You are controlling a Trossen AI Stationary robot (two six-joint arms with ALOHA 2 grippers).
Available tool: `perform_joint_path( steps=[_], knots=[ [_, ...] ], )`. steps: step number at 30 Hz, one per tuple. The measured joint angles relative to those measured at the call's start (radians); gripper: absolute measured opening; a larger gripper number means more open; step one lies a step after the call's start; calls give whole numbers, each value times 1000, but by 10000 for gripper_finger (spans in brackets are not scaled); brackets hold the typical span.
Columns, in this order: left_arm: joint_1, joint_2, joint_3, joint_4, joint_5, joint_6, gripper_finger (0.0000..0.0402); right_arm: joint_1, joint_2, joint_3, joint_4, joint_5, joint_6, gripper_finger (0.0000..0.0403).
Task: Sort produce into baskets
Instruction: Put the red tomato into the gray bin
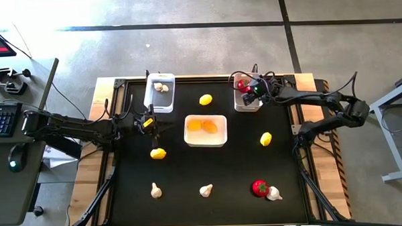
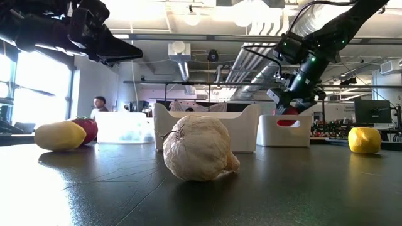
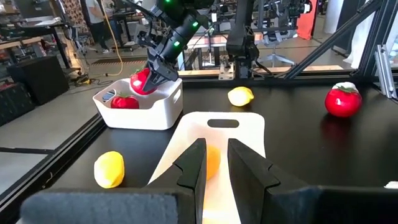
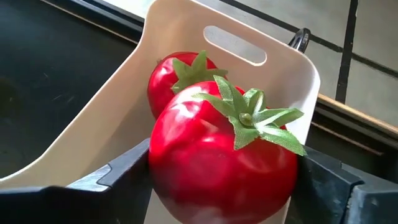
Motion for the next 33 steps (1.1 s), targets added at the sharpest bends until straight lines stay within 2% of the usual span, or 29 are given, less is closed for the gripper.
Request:
perform_joint_path(
  steps=[8, 14, 18, 21, 27, 33],
  knots=[
    [0, 0, 0, 0, 0, 0, 53, 9, 0, 0, -2, -7, 15, 281],
    [0, 0, 0, 0, 0, 2, 53, 70, 0, 1, -7, -19, 19, 279],
    [0, 0, 0, 0, 0, 8, 53, 59, 6, 41, -82, -17, -7, 279],
    [0, 0, 0, 0, 0, 7, 53, 29, 31, 75, -154, -22, -26, 278],
    [1, 0, 0, 0, -2, 8, 53, -8, 130, 119, -173, -64, -66, 279],
    [1, 0, 0, 0, -3, 8, 53, -8, 183, 155, -178, -65, -85, 307]
  ],
)
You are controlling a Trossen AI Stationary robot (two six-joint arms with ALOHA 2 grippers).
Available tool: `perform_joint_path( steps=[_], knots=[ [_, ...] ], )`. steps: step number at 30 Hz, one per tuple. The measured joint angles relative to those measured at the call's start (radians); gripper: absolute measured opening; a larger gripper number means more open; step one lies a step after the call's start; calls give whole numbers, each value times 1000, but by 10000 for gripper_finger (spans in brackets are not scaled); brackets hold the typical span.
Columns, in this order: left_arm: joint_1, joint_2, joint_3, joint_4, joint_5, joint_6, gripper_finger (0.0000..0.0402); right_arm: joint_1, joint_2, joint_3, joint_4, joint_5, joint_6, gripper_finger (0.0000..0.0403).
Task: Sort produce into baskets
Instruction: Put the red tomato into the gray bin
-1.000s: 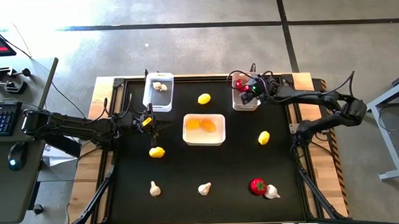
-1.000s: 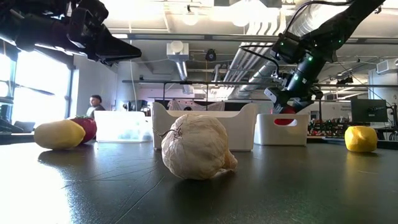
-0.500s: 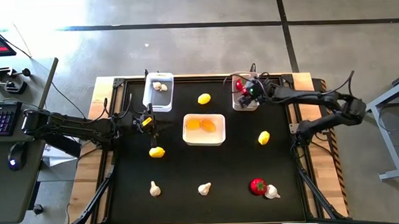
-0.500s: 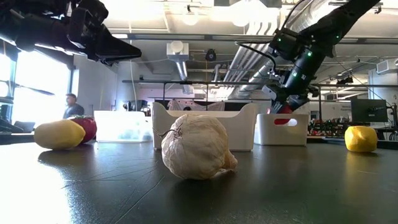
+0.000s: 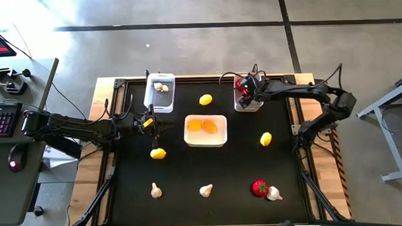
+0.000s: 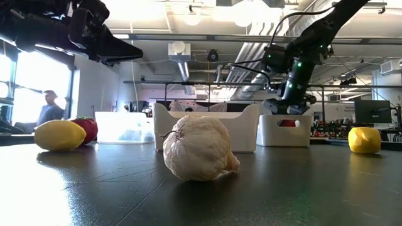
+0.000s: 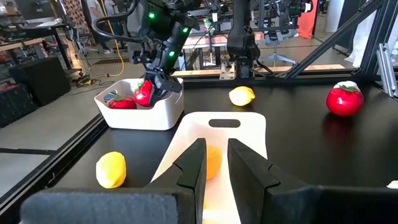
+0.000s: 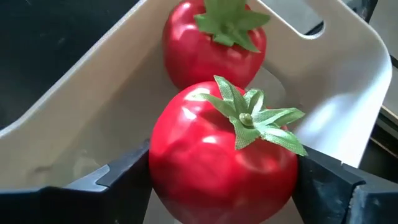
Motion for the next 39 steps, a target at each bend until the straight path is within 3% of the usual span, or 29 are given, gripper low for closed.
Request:
perform_joint_path(
  steps=[6, 22, 28, 36, 39],
  knots=[
    [0, 0, 0, 0, 0, 0, 53, 1, -2, 4, -12, 21, -10, 330],
    [0, 0, 0, 0, 0, 0, 53, 1, -3, 4, -28, 27, -51, 334],
    [0, 0, 0, 0, 0, 0, 53, 2, -3, 4, -33, 28, -144, 334],
    [0, 0, 0, 0, -1, 0, 53, 2, -3, 4, -46, 9, -103, 287],
    [0, 0, 0, 0, -1, 0, 53, 2, -3, 4, -46, 9, -103, 290]
  ],
)
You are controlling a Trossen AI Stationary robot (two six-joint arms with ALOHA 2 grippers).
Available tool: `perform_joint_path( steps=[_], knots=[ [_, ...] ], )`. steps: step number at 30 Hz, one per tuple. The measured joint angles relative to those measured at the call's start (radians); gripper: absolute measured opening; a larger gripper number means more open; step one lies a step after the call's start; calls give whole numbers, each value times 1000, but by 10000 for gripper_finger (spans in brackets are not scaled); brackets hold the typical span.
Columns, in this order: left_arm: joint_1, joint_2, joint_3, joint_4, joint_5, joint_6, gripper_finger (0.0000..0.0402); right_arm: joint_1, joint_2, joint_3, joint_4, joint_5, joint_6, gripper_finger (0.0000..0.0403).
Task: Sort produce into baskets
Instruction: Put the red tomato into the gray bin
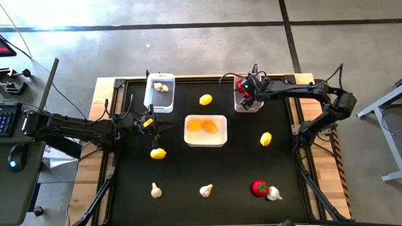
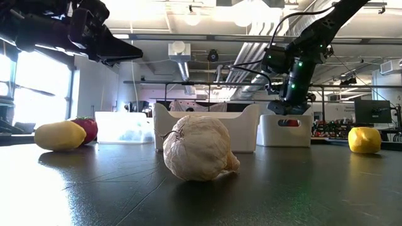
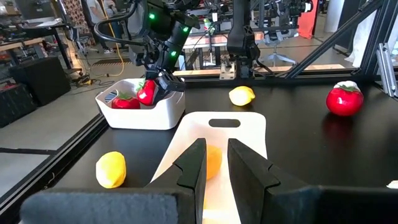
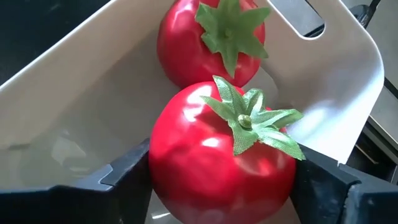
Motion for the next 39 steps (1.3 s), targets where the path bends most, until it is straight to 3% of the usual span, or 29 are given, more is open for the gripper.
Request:
perform_joint_path(
  steps=[9, 18, 22, 25, 30, 35, 37, 39],
  knots=[
    [0, 0, 0, 0, 0, -8, 53, 0, 0, 0, 1, 16, -1, 391],
    [0, 0, 0, 0, 0, -8, 53, 0, 0, 62, -56, 17, -15, 364],
    [0, 0, 0, -2, 0, -8, 53, 5, 0, 143, -156, 10, 5, 323],
    [0, 0, 0, -5, 0, -8, 53, 24, 0, 198, -250, -3, 13, 270],
    [0, 0, 0, -8, 0, -8, 53, 45, -1, 234, -382, -123, 15, 150],
    [0, 0, 0, -9, 0, -8, 53, 39, 0, 208, -393, -200, 1, 24],
    [0, 0, 0, -11, 0, -8, 53, 36, 0, 204, -385, -200, -3, 9],
    [0, 0, 0, -11, 0, -8, 53, 30, 0, 202, -377, -212, -10, 18]
  ],
)
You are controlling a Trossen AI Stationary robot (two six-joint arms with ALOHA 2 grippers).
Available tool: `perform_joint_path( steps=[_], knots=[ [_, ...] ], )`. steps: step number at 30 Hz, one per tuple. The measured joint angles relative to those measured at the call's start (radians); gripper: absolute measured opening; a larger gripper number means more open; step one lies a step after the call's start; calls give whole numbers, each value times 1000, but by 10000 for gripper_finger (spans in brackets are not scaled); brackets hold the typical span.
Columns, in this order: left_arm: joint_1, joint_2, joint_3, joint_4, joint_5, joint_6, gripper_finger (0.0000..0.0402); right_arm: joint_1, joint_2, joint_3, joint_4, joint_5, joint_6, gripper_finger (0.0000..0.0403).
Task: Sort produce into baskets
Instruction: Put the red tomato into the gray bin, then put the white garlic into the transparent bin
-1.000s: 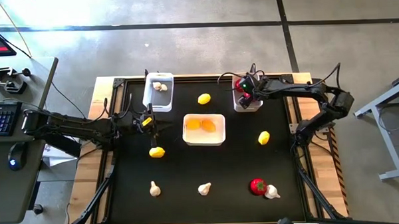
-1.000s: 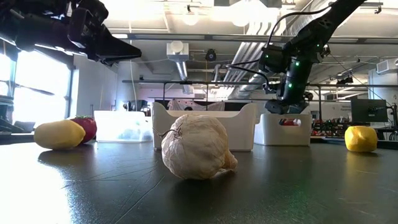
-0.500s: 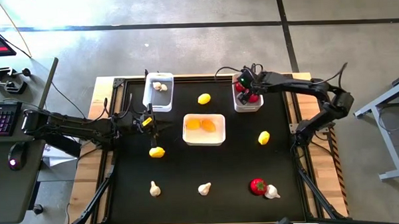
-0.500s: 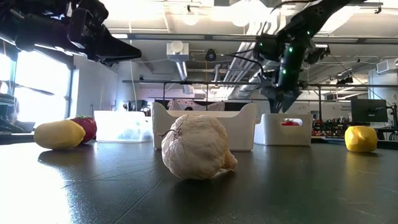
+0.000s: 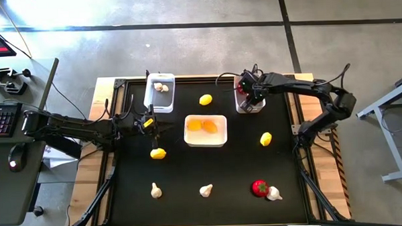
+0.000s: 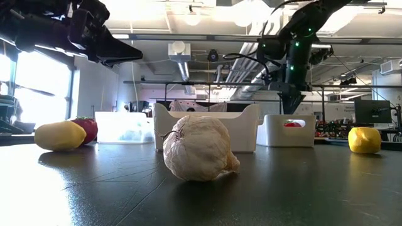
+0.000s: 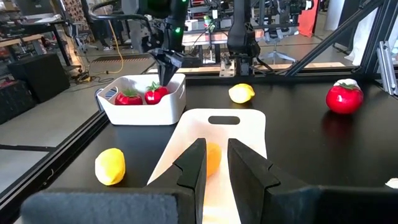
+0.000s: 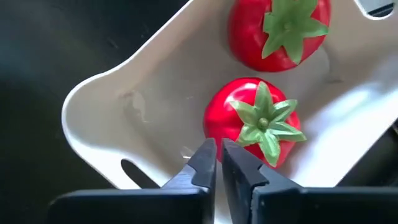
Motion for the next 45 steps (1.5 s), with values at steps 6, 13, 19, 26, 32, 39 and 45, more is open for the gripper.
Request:
perform_joint_path(
  steps=[6, 13, 19, 26, 32, 39, 45],
  knots=[
    [0, 0, 0, 0, 0, 0, 53, -33, 34, -1, -6, -49, -9, 21],
    [0, 0, 0, -17, 0, 0, 53, -51, 68, -1, 28, -31, -25, 3],
    [0, 0, 0, -18, 0, 3, 53, -51, 68, -1, 37, 50, -28, 1],
    [0, 0, 0, -23, 0, 0, 53, -34, 33, -1, 45, 78, -46, 0],
    [0, 0, 0, -36, 0, 0, 53, 1, -89, -1, 132, 190, -54, 0],
    [0, 0, 0, -37, 0, -2, 53, 86, -220, -143, 453, 182, -117, 0],
    [0, 0, 0, -37, 5, -10, 53, 165, -326, -331, 663, 184, -106, 0]
  ],
)
